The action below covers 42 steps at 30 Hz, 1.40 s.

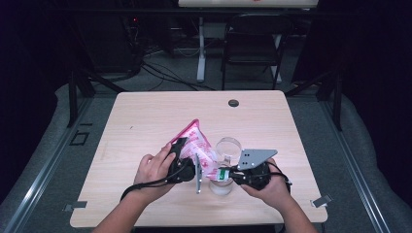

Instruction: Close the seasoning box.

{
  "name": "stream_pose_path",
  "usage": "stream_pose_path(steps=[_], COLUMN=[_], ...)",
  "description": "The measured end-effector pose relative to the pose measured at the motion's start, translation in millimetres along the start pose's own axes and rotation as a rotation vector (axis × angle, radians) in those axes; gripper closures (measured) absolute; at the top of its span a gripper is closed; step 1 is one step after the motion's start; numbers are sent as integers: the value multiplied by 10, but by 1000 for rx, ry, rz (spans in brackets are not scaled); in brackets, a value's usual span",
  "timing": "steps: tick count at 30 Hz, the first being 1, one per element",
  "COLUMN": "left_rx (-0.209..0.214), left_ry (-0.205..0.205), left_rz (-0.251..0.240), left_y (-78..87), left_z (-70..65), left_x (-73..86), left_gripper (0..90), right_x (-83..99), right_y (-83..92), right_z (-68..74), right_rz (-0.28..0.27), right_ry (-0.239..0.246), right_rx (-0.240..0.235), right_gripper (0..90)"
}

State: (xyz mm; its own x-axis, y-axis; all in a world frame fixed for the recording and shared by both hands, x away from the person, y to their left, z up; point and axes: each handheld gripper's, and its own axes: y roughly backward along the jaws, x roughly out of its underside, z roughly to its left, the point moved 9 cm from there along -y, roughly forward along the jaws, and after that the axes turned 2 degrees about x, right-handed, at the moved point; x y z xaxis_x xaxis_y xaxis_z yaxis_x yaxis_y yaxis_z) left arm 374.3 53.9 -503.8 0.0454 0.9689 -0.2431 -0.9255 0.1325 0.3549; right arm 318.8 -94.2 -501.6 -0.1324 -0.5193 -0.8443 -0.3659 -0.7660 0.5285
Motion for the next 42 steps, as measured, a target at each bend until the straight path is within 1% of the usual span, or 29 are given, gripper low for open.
stream_pose_path(steps=[1, 8, 9, 11, 13, 16, 26, 30, 31, 33, 42], left_rx=[-6, -4, -8, -8, -6, -4, -6, -5, -4, -6, -11], left_ry=[-6, -10, -15, -17, -16, -18, -25, -25, -25, -26, -31], left_rz=[-3, -3, -10, -10, -7, -7, -9, -9, -8, -9, -15], left_y=[1, 1, 3, 4, 5, 2, -5, -5, -5, -6, -11], left_z=[10, 4, 5, 5, -3, -8, -8, -10, -10, -9, -13], left_x=[-7, -18, -28, -30, -32, -36, -43, -41, -39, -38, -46], left_gripper=[588, 590, 590, 590, 591, 591, 593, 594, 594, 594, 595], right_x=[0, 13, 17, 18, 21, 24, 35, 35, 35, 36, 42], right_y=[2, 6, 5, 5, 7, 11, 10, 6, 2, -2, -5], right_z=[-1, -7, -5, -7, -10, -16, -31, -31, -34, -33, -42], right_rz=[-1, 8, 10, 11, 12, 14, 19, 17, 15, 16, 23], right_ry=[0, -4, -15, -17, -33, -44, -58, -71, -90, -103, -122], right_rx=[-2, -8, -14, -12, -19, -21, -21, -25, -31, -36, -37], right_gripper=[900, 900, 900, 900, 900, 900, 900, 900, 900, 900, 900])
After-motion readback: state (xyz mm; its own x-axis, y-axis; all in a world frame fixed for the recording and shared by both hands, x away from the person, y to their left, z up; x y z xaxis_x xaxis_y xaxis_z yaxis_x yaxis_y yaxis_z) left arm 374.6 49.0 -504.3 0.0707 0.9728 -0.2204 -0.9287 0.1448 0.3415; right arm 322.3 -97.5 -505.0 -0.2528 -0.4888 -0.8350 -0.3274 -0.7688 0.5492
